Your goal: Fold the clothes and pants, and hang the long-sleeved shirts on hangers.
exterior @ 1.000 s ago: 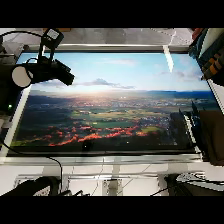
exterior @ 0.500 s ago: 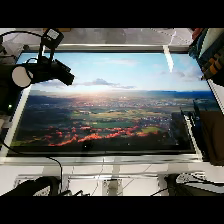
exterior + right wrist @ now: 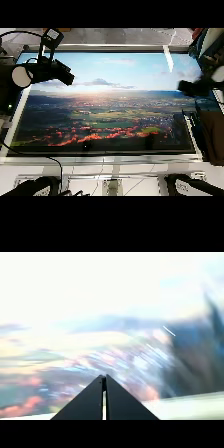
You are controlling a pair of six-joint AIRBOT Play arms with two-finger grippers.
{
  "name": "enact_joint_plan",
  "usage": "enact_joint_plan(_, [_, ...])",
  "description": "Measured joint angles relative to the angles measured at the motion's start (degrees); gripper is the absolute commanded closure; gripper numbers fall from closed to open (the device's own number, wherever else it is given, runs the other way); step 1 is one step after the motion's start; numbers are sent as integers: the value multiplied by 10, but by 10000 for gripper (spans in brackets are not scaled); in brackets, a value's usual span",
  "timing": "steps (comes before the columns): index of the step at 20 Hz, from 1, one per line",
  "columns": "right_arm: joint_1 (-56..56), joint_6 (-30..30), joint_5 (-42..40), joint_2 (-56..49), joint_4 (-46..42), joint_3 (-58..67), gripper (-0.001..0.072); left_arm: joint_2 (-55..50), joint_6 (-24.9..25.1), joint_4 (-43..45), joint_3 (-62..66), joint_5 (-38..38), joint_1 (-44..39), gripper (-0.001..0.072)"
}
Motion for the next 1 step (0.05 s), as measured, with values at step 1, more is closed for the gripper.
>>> enact_joint_plan(1, [29,-5,-13,3,-8,0,693,0,0,0,0,0,0,694])
